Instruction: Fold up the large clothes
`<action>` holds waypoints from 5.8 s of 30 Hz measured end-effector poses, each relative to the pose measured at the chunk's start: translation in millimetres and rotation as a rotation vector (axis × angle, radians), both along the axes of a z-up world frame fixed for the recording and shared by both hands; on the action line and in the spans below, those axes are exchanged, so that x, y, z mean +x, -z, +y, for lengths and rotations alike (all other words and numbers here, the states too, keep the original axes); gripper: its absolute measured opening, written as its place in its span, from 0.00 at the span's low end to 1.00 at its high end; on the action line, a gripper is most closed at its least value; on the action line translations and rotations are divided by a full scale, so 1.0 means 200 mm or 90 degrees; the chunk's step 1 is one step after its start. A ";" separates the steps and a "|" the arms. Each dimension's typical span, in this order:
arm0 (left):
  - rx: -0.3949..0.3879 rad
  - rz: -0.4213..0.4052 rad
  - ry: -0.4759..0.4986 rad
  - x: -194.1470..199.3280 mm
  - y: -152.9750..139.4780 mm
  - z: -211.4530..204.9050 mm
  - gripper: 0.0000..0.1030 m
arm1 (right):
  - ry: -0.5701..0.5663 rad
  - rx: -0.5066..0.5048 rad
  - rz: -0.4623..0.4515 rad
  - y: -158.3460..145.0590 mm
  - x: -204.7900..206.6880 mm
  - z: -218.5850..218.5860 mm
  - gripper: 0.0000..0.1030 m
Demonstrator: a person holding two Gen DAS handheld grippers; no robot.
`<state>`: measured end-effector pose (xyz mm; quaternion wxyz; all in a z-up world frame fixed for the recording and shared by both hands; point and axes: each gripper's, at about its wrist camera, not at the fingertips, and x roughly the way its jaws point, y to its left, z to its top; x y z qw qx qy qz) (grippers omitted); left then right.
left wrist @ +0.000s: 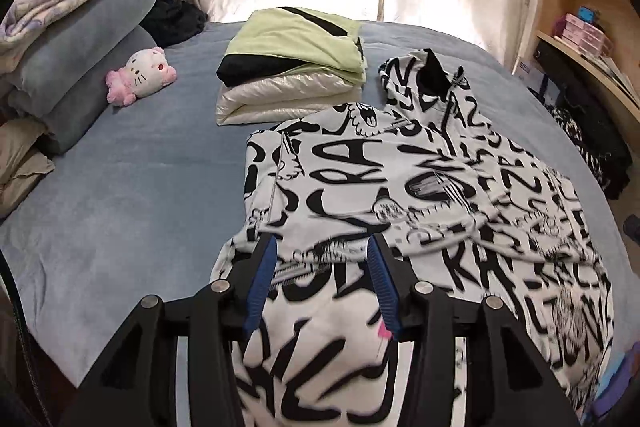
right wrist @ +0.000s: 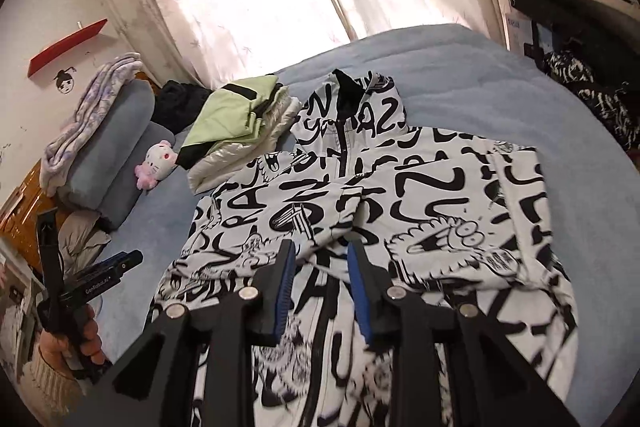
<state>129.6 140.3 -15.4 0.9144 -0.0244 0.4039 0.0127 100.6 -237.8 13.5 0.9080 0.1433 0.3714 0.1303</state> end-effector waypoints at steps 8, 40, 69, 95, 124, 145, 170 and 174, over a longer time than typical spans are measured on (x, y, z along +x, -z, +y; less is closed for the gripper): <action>0.031 -0.003 0.015 -0.23 -0.01 0.03 0.59 | 0.016 -0.012 -0.010 0.00 -0.24 -0.07 0.46; -0.201 0.119 -0.036 -0.57 0.63 0.47 0.72 | 0.152 0.010 0.135 0.47 -0.69 -0.53 0.52; -0.192 0.142 0.045 -0.43 0.72 0.24 0.79 | 0.090 0.135 0.176 0.76 -0.72 -0.60 0.55; -0.321 0.055 -0.014 -0.45 0.42 0.25 0.07 | 0.041 0.148 0.067 0.50 -0.69 -0.52 0.10; -0.457 -0.008 -0.066 0.51 -0.02 0.35 0.37 | 0.138 0.303 0.055 0.06 0.13 -0.75 0.17; -0.153 0.148 0.014 1.28 0.55 0.23 0.68 | 0.104 0.031 0.151 0.57 0.78 -0.76 0.62; -0.043 0.037 0.028 1.46 0.46 0.01 0.06 | 0.134 -0.043 0.044 0.56 0.93 -0.62 0.04; -0.030 0.036 -0.004 1.56 0.49 -0.03 0.06 | 0.168 -0.064 0.042 0.62 1.03 -0.61 0.04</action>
